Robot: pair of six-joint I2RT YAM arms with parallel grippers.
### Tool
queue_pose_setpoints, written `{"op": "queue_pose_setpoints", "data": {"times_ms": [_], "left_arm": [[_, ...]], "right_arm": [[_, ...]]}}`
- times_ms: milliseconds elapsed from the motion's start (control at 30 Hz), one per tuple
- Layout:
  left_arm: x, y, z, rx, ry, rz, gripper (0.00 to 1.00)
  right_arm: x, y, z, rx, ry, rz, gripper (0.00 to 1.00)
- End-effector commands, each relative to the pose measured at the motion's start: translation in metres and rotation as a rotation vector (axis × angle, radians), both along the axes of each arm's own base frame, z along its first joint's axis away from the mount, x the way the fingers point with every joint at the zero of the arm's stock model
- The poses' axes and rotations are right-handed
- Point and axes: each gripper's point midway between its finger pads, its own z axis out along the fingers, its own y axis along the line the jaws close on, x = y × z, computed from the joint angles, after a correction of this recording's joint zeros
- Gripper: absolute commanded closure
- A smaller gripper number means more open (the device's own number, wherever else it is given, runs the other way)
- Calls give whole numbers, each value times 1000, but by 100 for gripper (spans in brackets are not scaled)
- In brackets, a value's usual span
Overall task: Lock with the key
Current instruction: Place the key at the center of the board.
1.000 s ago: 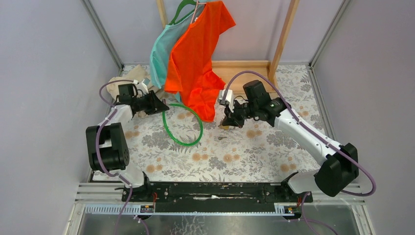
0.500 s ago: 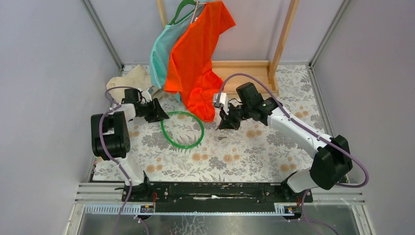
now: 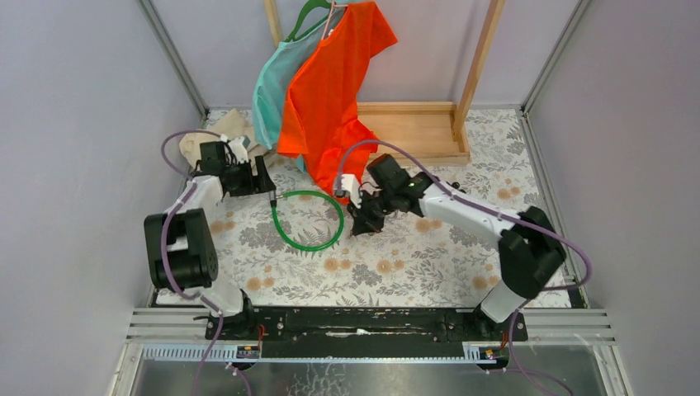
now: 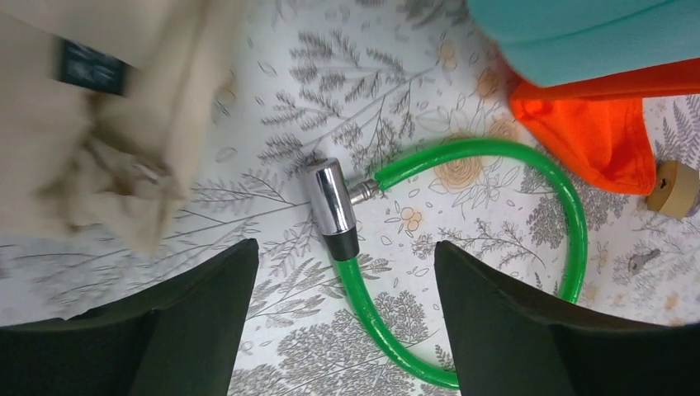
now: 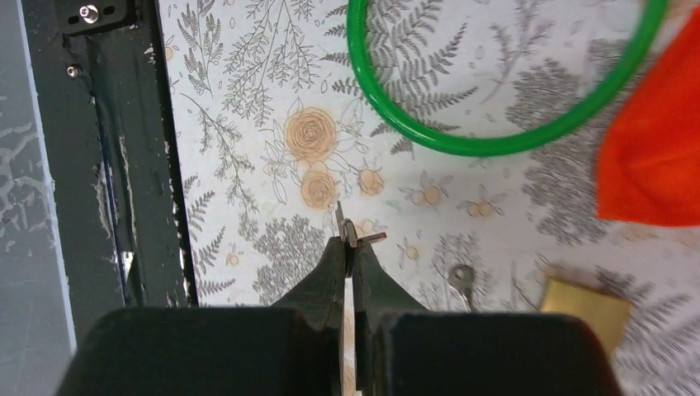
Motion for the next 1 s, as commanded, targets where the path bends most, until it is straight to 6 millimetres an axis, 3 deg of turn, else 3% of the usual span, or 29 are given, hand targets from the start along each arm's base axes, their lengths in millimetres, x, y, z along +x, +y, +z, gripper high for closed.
{"op": "queue_pose_setpoints", "data": {"times_ms": [0,267,433,633,733,833,967], "left_arm": [[14,21,53,169,-210,19,13],[12,50,134,341,-480,129,1],[5,59,164,380,-577,195,0],[4,57,171,343,-602,219,0],[3,53,174,325,-628,219,0],[3,48,171,297,-617,201,0],[2,31,164,228,-585,120,0]], "right_arm": [[-3,34,-13,-37,45,3,100],[-29,82,-56,-142,122,89,91],[-43,106,-73,-171,160,128,85],[-50,124,-84,-195,178,146,75],[-45,124,-82,-210,160,138,56],[-36,122,-67,-192,96,122,43],[-22,106,-52,-182,19,88,31]]}}
